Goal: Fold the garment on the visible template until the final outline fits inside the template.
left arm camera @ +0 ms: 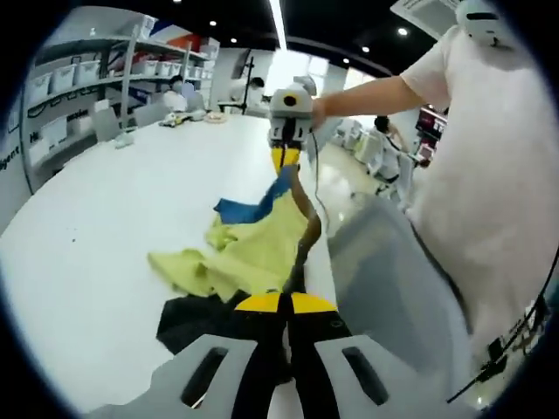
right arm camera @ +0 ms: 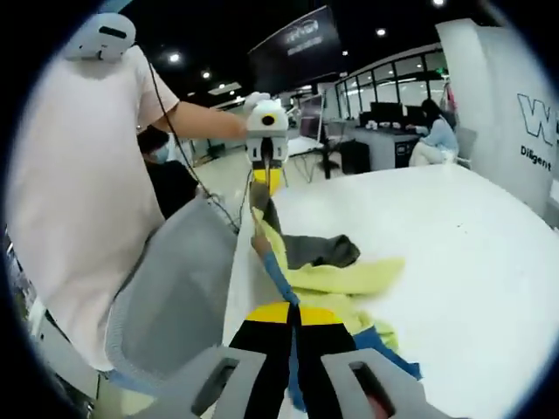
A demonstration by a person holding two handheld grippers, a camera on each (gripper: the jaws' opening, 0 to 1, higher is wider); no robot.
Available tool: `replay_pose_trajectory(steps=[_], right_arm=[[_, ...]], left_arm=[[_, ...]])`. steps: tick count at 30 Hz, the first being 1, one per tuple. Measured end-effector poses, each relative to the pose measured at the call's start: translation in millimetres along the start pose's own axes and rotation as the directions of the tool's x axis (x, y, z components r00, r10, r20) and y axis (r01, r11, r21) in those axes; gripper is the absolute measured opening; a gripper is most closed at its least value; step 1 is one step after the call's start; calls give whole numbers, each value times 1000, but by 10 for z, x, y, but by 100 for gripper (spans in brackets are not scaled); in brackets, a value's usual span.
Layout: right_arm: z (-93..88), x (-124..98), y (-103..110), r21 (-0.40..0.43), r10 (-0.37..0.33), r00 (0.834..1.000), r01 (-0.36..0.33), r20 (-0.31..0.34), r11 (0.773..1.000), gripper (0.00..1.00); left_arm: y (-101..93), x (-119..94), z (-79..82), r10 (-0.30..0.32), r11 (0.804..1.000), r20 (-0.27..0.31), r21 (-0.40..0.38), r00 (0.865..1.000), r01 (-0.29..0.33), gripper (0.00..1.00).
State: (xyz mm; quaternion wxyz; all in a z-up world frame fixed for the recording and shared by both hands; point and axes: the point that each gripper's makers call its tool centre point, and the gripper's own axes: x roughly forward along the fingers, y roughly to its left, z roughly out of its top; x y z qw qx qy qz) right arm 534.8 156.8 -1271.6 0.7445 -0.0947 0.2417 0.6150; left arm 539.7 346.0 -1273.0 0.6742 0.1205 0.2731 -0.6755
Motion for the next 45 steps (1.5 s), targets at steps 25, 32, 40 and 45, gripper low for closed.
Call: replay_pose_trajectory(steps=[25,32,40,45], right_arm=[[89,0,-2274,126,-430,902,424,22,897,0],[-168,144,-2639,160,-513,854,520,-85,839,0],[-313,304,-2877,162,-555,817,576,-156,802,0],[-310,335,-3012,146,-586,792,608,-169,780,0]], left_arm=[[2383,249,574,466,882,22,-95,885,-462,4],[2745,545,360,540,827,-57,-147,839,-543,4],[2911,720,188,568,793,-136,-174,812,-584,4],[3003,667,115,594,749,-164,-243,787,-616,4]])
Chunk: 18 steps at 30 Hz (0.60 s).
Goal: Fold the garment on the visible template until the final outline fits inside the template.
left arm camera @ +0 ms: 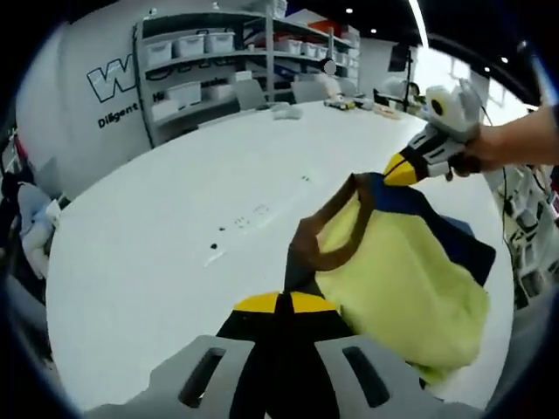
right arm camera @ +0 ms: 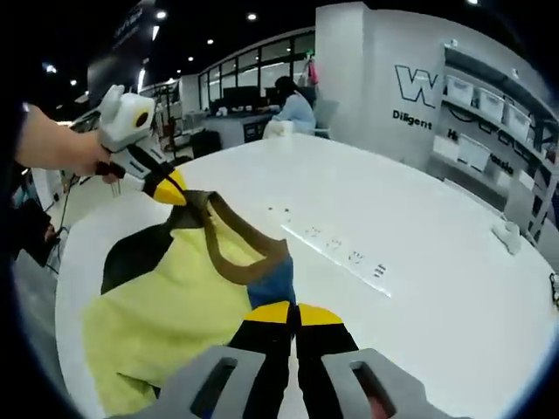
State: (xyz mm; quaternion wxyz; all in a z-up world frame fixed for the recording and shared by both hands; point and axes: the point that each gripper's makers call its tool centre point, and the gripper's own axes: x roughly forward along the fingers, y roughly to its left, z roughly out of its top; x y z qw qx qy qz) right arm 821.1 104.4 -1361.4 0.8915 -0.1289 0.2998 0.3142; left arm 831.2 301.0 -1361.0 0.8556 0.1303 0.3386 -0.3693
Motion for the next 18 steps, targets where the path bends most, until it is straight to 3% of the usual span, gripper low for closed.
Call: replay_pose_trajectory(steps=[1,2,4,5,7,10,18], right_arm=[[-1,11,-26,3,-13,1000,13,-3,1000,0],[-8,0,-149,-22,-75,997,75,-17,997,7],[34,4,-153,24,-82,996,81,18,996,31],[34,-7,-148,22,-79,997,79,21,997,34],[-6,-66,-102,4,-68,997,68,19,998,26],[-59,-134,39,-19,-28,999,29,31,999,27],[-353,-395,697,-89,112,993,-108,45,990,26]], left_arm=[[22,-21,0,13,1000,3,-2,1000,-13,7],[77,-46,-6,38,999,5,3,999,-38,11],[126,-87,-12,48,999,16,-24,999,-47,20],[141,-107,-15,51,998,23,-33,998,-50,22],[127,-158,-47,38,998,33,-47,999,-37,17],[29,-224,-132,15,1000,34,-12,999,-15,14],[-582,-458,-400,-138,987,57,90,989,133,14]])
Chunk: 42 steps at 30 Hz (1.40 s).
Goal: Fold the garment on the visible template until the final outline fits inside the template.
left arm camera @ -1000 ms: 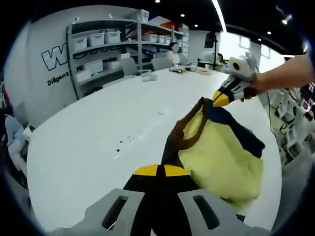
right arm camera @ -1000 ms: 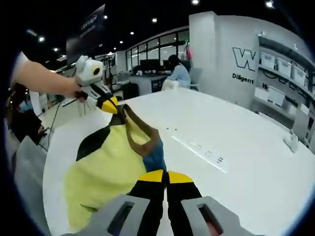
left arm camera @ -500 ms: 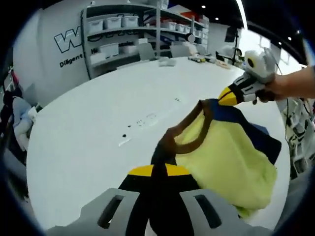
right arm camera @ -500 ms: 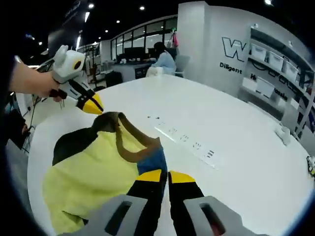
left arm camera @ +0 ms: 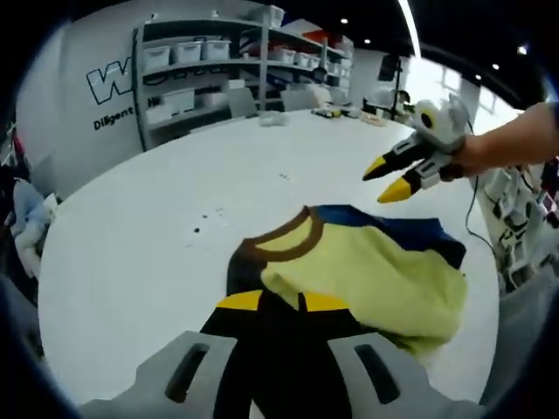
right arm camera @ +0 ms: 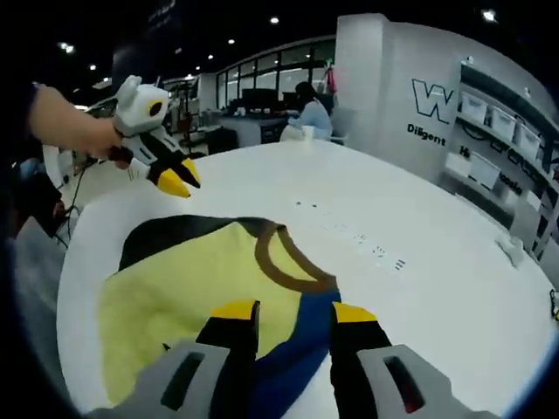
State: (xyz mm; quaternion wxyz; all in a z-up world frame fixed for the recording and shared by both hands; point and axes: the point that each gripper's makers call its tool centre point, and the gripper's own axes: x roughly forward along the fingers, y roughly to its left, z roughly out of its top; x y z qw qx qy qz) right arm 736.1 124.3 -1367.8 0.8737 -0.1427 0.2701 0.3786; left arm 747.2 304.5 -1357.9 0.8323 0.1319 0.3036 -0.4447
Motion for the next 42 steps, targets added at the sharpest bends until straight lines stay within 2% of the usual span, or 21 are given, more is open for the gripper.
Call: replay_pose_trajectory(steps=[3,10,11,14,16,19,20,22,23,24,26,27,28,29,30,31,33,37,42], right_arm=[[-76,-97,272,-20,30,999,-30,12,999,26],[-291,-336,979,-81,111,993,-108,30,991,29],[-309,-384,1121,-81,127,991,-123,44,989,30],[-374,-461,1435,-126,162,986,-156,42,980,31],[-439,-496,1624,-168,189,982,-182,22,969,30],[-489,-507,1824,-190,221,975,-214,17,958,28],[-553,-495,1873,-239,226,974,-223,-18,945,28],[-618,-461,1970,-240,247,968,-248,-34,939,28],[-639,-443,1982,-242,246,969,-248,-40,938,29],[-677,-415,1978,-256,244,969,-249,-52,934,29],[-706,-382,1952,-255,237,969,-245,-64,935,29],[-742,-357,1921,-248,230,970,-241,-76,938,30],[-755,-351,1907,-249,225,971,-238,-79,939,30],[-786,-335,1878,-262,216,972,-232,-90,937,30],[-809,-330,1870,-262,215,972,-234,-98,936,29],[-834,-322,1863,-263,215,971,-235,-103,936,28],[-922,-323,1820,-296,197,970,-231,-142,927,21],[-989,-329,1765,-299,176,973,-215,-152,930,9],[-1044,-365,1698,-292,169,973,-210,-158,933,0]], left_arm=[[-260,-63,-155,-43,999,-3,28,999,43,16],[-657,-247,-701,-78,994,-72,74,994,83,20],[-724,-272,-802,-86,991,-93,98,992,95,21],[-799,-302,-1022,-71,983,-149,158,986,95,29],[-839,-298,-1156,-81,981,-176,163,981,110,31],[-801,-304,-1290,-59,972,-218,208,974,106,28],[-804,-298,-1301,-61,973,-219,206,974,108,27],[-792,-281,-1347,-60,969,-234,219,970,112,23],[-770,-287,-1371,-48,963,-249,245,967,111,21],[-772,-283,-1336,-56,966,-229,234,972,110,20],[-732,-264,-1330,-49,968,-231,227,972,102,18],[-701,-279,-1335,-38,968,-234,232,972,94,14],[-674,-291,-1351,-32,968,-241,233,970,90,4],[-604,-328,-1375,-12,973,-242,221,970,67,3],[-608,-351,-1393,-33,973,-247,212,968,87,4],[-571,-389,-1415,-28,977,-246,198,969,79,4],[-482,-458,-1451,-7,979,-248,197,969,57,3],[-146,-675,-1536,63,989,-236,145,970,-29,3],[183,-895,-1636,124,990,-235,95,964,-105,3]])
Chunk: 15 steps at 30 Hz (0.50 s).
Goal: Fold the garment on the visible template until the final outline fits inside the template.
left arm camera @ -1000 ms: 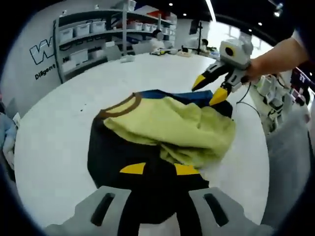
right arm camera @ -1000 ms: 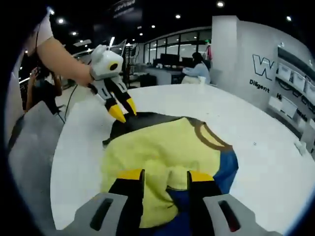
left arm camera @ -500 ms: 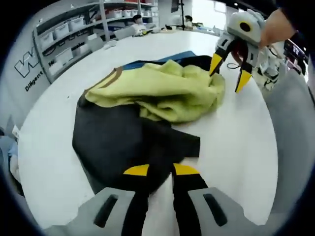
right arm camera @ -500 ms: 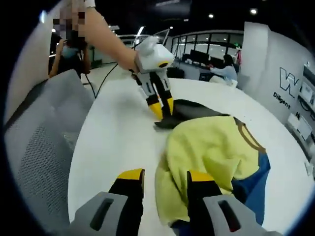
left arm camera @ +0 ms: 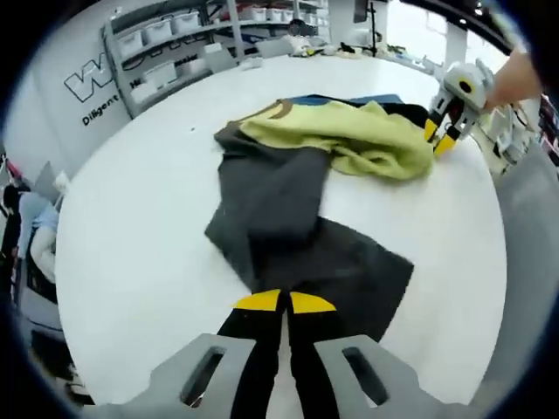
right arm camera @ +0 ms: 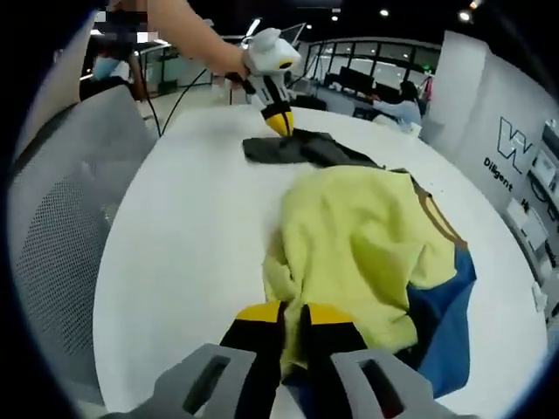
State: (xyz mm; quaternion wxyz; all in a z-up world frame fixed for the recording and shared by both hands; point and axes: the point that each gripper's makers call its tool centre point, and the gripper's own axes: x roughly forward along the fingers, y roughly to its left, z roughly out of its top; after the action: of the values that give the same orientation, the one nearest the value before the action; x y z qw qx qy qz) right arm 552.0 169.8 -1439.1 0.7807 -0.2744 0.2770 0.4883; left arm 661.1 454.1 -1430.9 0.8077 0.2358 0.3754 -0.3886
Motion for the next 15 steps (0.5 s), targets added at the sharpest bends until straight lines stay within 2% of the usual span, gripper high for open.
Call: replay_pose_trajectory(steps=[4,8,13,15], right_arm=[[-45,-62,-34,13,10,1000,-10,-5,1000,0],[-91,-167,-56,58,28,1000,-28,-1,998,0],[-151,-272,-45,75,46,999,-45,-5,996,0],[-145,-309,-15,109,65,998,-65,8,992,0]], left_arm=[[326,-99,-149,79,996,-24,-39,997,-80,3],[584,-178,-211,147,983,-34,-103,989,-150,3],[768,-300,-316,186,970,-64,-147,981,-193,3],[783,-319,-347,189,967,-83,-158,979,-200,3]])
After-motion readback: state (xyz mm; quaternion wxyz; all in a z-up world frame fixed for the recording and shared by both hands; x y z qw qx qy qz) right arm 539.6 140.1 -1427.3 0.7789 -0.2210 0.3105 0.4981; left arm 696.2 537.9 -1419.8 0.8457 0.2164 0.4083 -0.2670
